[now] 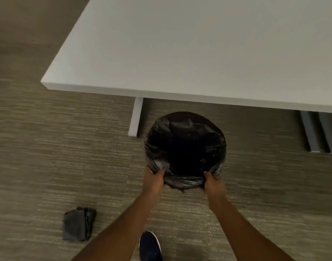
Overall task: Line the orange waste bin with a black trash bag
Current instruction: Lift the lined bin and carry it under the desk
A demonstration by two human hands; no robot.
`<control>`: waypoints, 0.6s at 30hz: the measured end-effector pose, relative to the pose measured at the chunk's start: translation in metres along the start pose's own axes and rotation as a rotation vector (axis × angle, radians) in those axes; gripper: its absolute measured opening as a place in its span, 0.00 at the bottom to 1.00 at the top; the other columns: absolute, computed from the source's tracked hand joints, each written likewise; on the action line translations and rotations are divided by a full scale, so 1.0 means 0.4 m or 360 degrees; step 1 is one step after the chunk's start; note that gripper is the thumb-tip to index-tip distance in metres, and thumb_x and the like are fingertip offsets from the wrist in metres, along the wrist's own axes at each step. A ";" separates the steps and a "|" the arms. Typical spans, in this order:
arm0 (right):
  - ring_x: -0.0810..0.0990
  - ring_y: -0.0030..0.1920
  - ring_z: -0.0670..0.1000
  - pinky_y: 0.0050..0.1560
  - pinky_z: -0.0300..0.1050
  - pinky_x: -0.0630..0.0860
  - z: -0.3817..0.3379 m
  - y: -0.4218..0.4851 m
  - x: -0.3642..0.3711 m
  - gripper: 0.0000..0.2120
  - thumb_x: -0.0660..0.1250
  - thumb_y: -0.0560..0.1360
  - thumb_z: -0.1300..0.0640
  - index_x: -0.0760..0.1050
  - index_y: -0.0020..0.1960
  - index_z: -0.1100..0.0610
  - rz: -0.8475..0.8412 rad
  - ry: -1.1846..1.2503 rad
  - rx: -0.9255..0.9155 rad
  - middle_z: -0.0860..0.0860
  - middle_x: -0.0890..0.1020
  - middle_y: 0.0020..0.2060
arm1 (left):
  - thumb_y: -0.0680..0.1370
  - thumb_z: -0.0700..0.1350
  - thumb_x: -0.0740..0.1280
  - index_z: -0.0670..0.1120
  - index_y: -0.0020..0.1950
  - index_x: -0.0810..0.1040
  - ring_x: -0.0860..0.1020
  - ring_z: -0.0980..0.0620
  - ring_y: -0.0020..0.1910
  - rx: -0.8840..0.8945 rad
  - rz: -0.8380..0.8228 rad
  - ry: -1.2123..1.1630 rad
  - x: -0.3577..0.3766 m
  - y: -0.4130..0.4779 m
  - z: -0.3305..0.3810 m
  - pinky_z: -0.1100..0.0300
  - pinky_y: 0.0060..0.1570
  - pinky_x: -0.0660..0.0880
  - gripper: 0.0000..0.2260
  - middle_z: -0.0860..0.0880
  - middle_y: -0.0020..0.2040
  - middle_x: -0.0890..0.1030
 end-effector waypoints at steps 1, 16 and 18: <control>0.82 0.41 0.55 0.43 0.53 0.82 0.001 0.041 0.020 0.07 0.66 0.81 0.56 0.75 0.43 0.53 -0.0014 0.0014 0.0014 0.53 0.81 0.40 | 0.79 0.40 0.69 0.44 0.67 0.74 0.83 0.38 0.55 -0.0003 0.0003 -0.0015 0.014 0.039 -0.002 0.39 0.55 0.82 0.17 0.40 0.59 0.82; 0.83 0.43 0.62 0.44 0.57 0.82 -0.022 0.527 0.230 0.11 0.66 0.80 0.50 0.77 0.54 0.58 -0.0038 -0.0157 -0.0254 0.59 0.83 0.45 | 0.80 0.42 0.70 0.54 0.51 0.78 0.87 0.53 0.34 0.0296 -0.0287 -0.0171 0.215 0.509 -0.041 0.58 0.28 0.80 0.06 0.55 0.37 0.87; 0.83 0.53 0.67 0.53 0.63 0.82 -0.033 0.564 0.249 0.18 0.65 0.80 0.50 0.77 0.63 0.62 -0.0031 -0.0139 -0.0254 0.64 0.83 0.55 | 0.79 0.44 0.71 0.54 0.52 0.77 0.87 0.50 0.36 0.0314 -0.0275 -0.0143 0.231 0.543 -0.033 0.54 0.30 0.82 0.07 0.54 0.40 0.87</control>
Point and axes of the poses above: each hand's wrist, its own y-axis towards the middle knuckle, its own x-axis out of the palm, z = x × y, the point moved 6 cm from there along y, towards the middle knuckle
